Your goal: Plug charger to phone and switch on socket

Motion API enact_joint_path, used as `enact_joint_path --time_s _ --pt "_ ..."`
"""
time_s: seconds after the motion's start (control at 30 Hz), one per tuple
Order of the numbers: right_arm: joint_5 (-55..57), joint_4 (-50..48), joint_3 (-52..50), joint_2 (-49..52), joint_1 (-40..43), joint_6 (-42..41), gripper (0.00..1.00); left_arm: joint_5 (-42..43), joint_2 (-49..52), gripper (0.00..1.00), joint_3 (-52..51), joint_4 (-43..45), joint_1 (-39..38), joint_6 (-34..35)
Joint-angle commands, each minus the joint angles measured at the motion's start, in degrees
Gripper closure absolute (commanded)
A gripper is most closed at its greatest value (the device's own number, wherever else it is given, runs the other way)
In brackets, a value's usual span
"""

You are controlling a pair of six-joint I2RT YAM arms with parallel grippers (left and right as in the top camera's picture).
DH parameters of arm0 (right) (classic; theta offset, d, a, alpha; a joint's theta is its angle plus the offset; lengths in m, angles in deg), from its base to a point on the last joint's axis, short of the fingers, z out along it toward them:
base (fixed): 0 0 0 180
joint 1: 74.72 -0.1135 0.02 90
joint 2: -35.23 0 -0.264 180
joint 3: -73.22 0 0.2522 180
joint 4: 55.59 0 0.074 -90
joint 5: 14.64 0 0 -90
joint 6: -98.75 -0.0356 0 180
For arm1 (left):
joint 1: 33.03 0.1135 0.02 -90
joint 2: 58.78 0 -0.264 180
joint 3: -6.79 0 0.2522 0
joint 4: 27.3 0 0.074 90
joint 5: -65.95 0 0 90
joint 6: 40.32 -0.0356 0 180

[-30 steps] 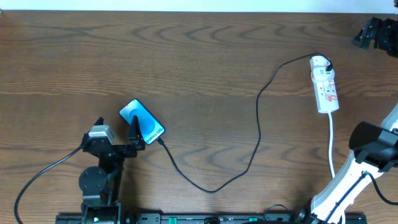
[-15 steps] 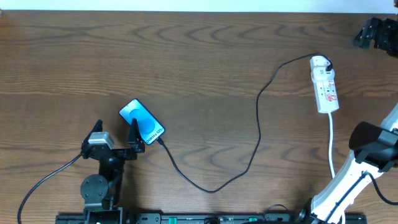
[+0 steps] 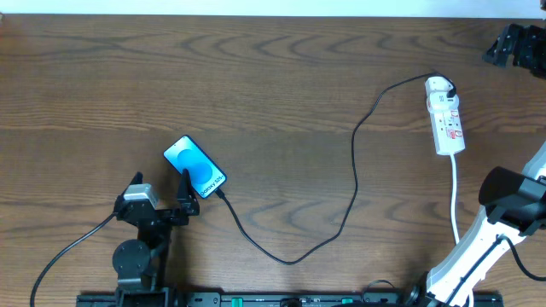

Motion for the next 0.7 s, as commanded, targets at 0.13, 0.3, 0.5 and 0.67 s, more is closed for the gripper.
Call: enact_joint_path --time_s 0.13,0.3,0.5,0.67 --pt "0.20 0.17 0.26 0.04 0.22 -0.83 0.01 -0.92 -0.55 0.02 -0.13 -4.28 -0.13 -1.01" --pt "0.20 0.20 0.26 0.04 0.22 -0.81 0.01 -1.64 -0.55 0.02 -0.13 -4.39 -0.13 -1.29" --pt "0.20 0.17 0.26 0.04 0.22 -0.83 0.01 -2.21 -0.55 0.02 -0.13 -4.48 -0.13 -3.87" --pt "0.20 0.20 0.26 0.04 0.22 -0.83 0.01 -1.73 -0.55 0.02 -0.13 -4.46 -0.13 -4.07"
